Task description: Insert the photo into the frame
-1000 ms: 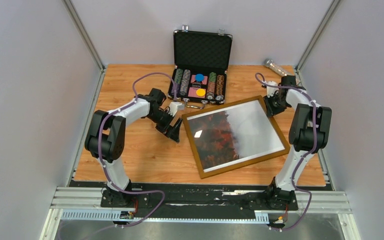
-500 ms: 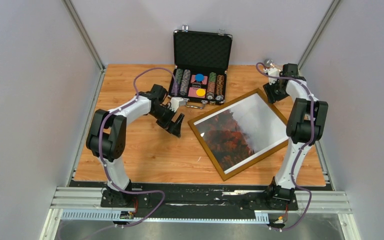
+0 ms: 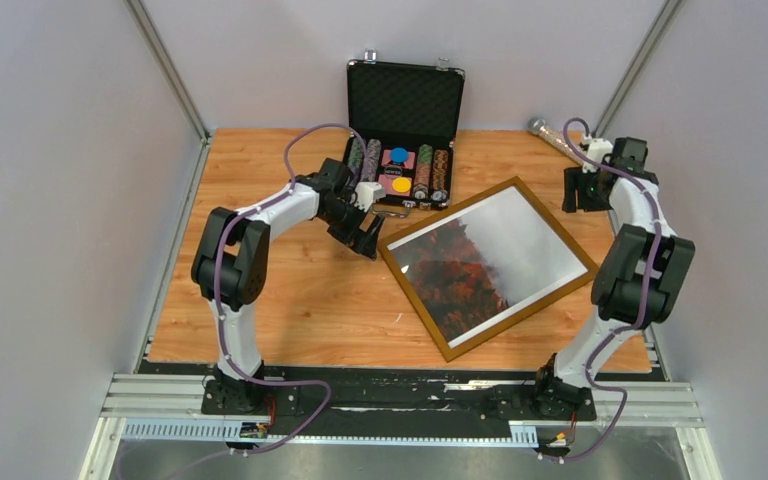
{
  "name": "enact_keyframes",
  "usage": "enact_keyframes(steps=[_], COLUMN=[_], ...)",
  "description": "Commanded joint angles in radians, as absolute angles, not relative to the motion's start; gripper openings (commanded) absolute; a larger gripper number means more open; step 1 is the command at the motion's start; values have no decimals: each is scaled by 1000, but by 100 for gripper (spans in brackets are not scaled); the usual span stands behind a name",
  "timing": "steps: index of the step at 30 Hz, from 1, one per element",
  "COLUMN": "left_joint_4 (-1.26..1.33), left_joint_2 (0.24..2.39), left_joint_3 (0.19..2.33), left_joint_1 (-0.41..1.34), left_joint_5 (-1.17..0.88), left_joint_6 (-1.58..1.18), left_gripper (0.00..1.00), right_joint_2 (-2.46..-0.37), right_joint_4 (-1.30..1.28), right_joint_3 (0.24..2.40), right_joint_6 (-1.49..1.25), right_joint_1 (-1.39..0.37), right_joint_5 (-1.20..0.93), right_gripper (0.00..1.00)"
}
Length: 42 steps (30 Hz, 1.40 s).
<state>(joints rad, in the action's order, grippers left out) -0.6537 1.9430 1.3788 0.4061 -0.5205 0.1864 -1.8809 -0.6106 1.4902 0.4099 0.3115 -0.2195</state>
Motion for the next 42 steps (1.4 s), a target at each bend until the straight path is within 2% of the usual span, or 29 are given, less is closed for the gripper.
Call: enact_keyframes(steps=[1,10,19,30,42], left_joint_4=[-602,-566,-531,-507,-585], left_joint_2=[1977,2057,2093,2113,2070], left_joint_3=[1452,1507,1522,1499,1413], left_joint_1=[420,428,439,470,529], left_joint_5=[-512,-575,-660,-723,-821], left_joint_6=[139,107,69,57,207], left_gripper=[100,100,100,100,100], right_joint_2=[-1721,-1541,-1510,-1560,-1800], right_joint_4=[-591,-615,-614,-605,-601], right_joint_3=[1356,1075,929,880,1041], right_joint_6=[356,459,539,551,398], right_joint_1=[367,458,499,500,502], right_joint_5=[-285,-319,-359,-418,-457], right_gripper=[59,56,53,50,49])
